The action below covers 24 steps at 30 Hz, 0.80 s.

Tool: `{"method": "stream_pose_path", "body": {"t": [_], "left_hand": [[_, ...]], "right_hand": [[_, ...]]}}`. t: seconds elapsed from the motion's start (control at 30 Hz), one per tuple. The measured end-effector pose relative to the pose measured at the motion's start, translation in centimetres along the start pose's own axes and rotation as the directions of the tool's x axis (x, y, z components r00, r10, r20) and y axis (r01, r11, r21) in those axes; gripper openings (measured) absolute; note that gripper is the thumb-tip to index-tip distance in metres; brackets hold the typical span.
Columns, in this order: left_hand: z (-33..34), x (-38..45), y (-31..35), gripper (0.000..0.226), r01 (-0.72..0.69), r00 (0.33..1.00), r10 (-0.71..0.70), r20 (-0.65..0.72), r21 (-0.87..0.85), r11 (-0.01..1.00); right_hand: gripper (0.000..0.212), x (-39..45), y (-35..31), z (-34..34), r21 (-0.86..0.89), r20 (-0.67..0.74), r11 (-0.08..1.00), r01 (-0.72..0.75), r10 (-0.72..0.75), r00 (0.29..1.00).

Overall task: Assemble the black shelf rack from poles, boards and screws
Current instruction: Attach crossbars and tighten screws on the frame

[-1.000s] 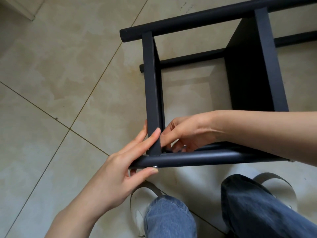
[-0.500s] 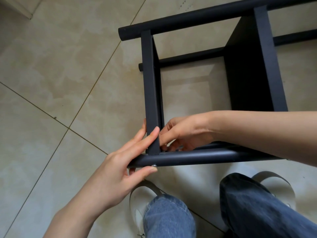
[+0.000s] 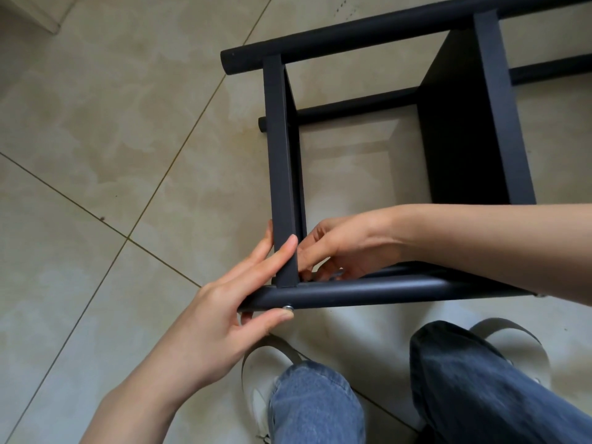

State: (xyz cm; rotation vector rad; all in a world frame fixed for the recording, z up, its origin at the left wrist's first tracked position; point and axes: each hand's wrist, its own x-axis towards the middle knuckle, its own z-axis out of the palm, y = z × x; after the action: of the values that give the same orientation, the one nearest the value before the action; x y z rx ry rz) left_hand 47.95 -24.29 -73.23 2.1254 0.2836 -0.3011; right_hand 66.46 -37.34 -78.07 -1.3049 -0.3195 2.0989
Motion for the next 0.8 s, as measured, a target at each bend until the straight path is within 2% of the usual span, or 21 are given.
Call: {"method": "stream_pose_path", "body": {"t": [0.1,0.2,0.33,0.47,0.6,0.73,0.8], "left_hand": [[-0.1,0.0,0.0,0.076,-0.005,1.0,0.005,-0.004,0.001,1.0],[-0.1,0.0,0.0,0.076,-0.004,1.0,0.004,0.004,0.0,1.0],[-0.1,0.0,0.0,0.077,-0.007,1.0,0.007,0.001,0.011,1.0],[-0.1,0.0,-0.1,0.077,-0.009,1.0,0.009,-0.001,0.014,1.0],[-0.1,0.0,-0.1,0.077,-0.015,1.0,0.015,-0.003,0.013,1.0],[-0.1,0.1,0.0,0.078,-0.017,1.0,0.017,-0.011,0.006,1.0],[-0.1,0.1,0.0,0.078,-0.017,1.0,0.017,-0.009,0.001,1.0]], "right_hand": [[0.014,-0.1,0.1,-0.1,0.075,0.049,0.997,0.013,-0.017,0.999],[0.014,-0.1,0.1,0.1,0.083,0.04,0.996,0.022,-0.026,0.999],[0.01,0.0,0.0,0.8,-0.004,-0.069,1.0,0.018,-0.018,0.997],[0.018,0.1,0.0,1.3,-0.081,-0.181,0.996,0.039,-0.053,0.982],[0.007,-0.6,-0.2,0.9,0.031,-0.06,0.998,0.056,-0.054,0.997],[0.008,-0.2,0.2,0.7,0.025,-0.065,0.999,0.044,-0.042,0.997],[0.017,0.0,0.2,0.8,-0.016,-0.09,1.0,0.025,-0.026,0.996]]}}
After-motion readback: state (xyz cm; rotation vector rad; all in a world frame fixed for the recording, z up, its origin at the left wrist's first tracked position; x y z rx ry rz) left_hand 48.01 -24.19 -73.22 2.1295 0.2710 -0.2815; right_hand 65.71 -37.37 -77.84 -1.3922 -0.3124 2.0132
